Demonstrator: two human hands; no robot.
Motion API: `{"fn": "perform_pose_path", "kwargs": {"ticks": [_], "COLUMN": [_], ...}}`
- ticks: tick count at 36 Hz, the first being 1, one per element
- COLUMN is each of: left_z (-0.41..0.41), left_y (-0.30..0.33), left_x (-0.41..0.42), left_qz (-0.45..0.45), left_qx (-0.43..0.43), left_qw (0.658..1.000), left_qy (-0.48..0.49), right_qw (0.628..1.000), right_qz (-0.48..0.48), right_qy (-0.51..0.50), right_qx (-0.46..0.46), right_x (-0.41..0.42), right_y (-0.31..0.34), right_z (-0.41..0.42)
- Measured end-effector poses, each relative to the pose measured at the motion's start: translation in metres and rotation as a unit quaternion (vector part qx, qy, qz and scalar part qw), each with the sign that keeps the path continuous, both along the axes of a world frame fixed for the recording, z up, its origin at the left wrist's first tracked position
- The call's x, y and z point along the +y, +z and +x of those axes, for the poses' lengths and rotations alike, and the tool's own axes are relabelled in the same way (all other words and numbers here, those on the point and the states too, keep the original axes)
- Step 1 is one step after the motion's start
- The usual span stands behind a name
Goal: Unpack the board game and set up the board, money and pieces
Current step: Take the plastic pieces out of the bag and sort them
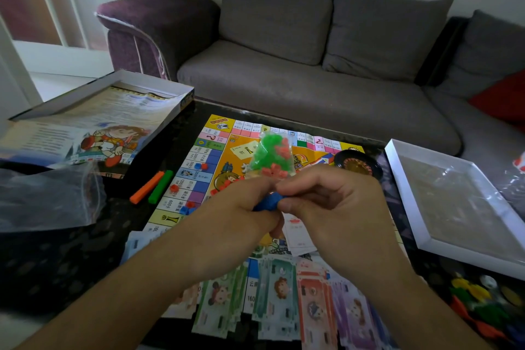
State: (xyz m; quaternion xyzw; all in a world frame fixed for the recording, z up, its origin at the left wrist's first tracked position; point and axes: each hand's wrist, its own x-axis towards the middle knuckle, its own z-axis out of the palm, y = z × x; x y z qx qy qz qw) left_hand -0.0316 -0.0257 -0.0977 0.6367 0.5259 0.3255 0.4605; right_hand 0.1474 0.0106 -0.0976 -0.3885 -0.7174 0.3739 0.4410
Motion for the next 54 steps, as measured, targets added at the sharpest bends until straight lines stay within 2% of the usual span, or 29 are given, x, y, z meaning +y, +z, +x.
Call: {"fn": "perform_pose_path", "kwargs": {"ticks": [4,8,11,14,15,17,20,25,28,31,36,42,46,52,54], "left_z": [0.000,-0.001,0.004,0.008,0.009,0.003,-0.011,-0.033,-0.052,-0.075,-0.104,-0.109,-0.113,-0.126,-0.129], "left_y": [-0.002,-0.001,0.004,0.007,0.007,0.004,0.005,0.010,0.011,0.015,0.021,0.026,0.022,0.008,0.007], "left_x": [0.002,0.001,0.007,0.008,0.012,0.018,0.013,0.024,0.030,0.039,0.045,0.047,0.052,0.056,0.056], "left_qz": [-0.006,-0.033,-0.106,-0.166,-0.183,-0.167,-0.094,-0.071,-0.075,-0.086,-0.111,-0.119,-0.135,-0.115,-0.106], "left_qx": [-0.015,-0.081,-0.156,-0.214,-0.225,-0.214,-0.197,-0.153,-0.144,-0.161,-0.229,-0.225,-0.171,-0.050,-0.034], "left_qw": [1.000,0.996,0.981,0.962,0.955,0.954,0.969,0.975,0.969,0.948,0.905,0.905,0.921,0.939,0.943], "left_qy": [-0.013,-0.010,0.047,0.033,0.062,0.127,0.115,0.143,0.186,0.260,0.340,0.342,0.322,0.322,0.313], "right_qw": [0.999,0.995,0.988,0.983,0.983,0.987,0.993,0.996,0.997,0.996,0.985,0.964,0.941,0.879,0.871], "right_qz": [0.041,0.093,0.131,0.147,0.146,0.122,0.062,0.005,-0.007,-0.032,-0.048,-0.033,0.019,0.099,0.109], "right_qy": [-0.004,-0.004,-0.028,-0.047,-0.042,-0.016,0.001,0.001,-0.005,-0.019,-0.011,0.022,0.004,-0.007,-0.013], "right_qx": [-0.025,-0.044,-0.074,-0.102,-0.106,-0.101,-0.096,-0.084,-0.079,-0.082,-0.168,-0.262,-0.338,-0.466,-0.479], "right_x": [0.000,-0.001,-0.006,-0.011,-0.013,-0.016,-0.016,-0.011,-0.008,-0.001,0.020,0.058,0.095,0.135,0.138], "right_y": [-0.002,-0.003,-0.004,-0.005,-0.006,-0.006,-0.005,-0.001,-0.004,-0.012,-0.031,-0.052,-0.064,-0.074,-0.075], "right_z": [0.001,0.000,-0.003,-0.008,-0.009,-0.012,-0.015,-0.013,-0.014,-0.017,-0.042,-0.102,-0.147,-0.185,-0.189]}}
